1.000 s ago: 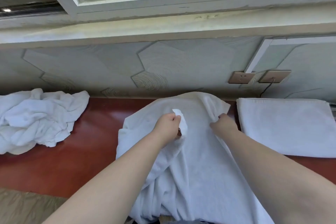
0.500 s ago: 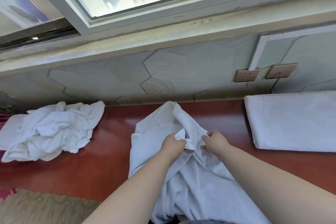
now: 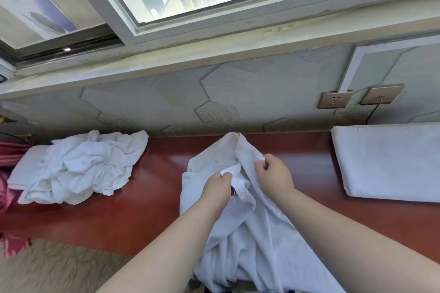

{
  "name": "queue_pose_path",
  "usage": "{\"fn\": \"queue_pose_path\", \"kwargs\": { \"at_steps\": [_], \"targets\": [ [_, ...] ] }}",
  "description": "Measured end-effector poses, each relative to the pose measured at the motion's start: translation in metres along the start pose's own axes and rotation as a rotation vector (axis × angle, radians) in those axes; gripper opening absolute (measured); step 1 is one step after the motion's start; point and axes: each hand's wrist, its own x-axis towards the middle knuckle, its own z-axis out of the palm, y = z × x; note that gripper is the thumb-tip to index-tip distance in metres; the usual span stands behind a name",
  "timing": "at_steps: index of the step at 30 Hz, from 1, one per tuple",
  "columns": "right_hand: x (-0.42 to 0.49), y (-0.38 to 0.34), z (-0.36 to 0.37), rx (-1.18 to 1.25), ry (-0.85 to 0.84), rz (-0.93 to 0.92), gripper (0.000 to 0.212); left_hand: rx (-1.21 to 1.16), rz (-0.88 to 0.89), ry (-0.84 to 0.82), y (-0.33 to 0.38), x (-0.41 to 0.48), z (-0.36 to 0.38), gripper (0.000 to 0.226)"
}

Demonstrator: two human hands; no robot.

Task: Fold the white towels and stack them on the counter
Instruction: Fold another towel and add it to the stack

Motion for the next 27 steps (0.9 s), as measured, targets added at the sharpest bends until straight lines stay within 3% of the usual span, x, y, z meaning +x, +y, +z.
{"fn": "queue_pose_path", "kwargs": {
  "at_steps": [3, 6, 13, 17, 21, 27],
  "targets": [
    [-0.024, -0.027, -0.001, -0.066, -0.046, -0.220, 0.029, 0.056, 0.162, 0.081, 0.000, 0.003, -0.005, 0.028],
    [-0.043, -0.054, -0.006, -0.172, -0.002, -0.376, 0.027, 0.125, 0.411, 0.125, 0.004, -0.004, -0.015, 0.043],
    [-0.076, -0.110, 0.004, -0.162, 0.145, -0.413, 0.022, -0.066, 0.578, 0.016, 0.012, -0.019, -0.064, 0.038],
    [-0.100, -0.137, 0.027, -0.154, 0.197, -0.369, 0.026, -0.036, 0.676, 0.002, 0.011, -0.026, -0.102, 0.030],
    [-0.111, -0.160, 0.047, -0.085, 0.273, -0.357, 0.022, 0.105, 0.757, 0.009, 0.014, -0.033, -0.140, 0.037],
    [-0.135, -0.198, 0.079, -0.045, 0.350, -0.448, 0.017, 0.094, 0.837, -0.042, 0.014, -0.044, -0.193, 0.042]
  ]
}}
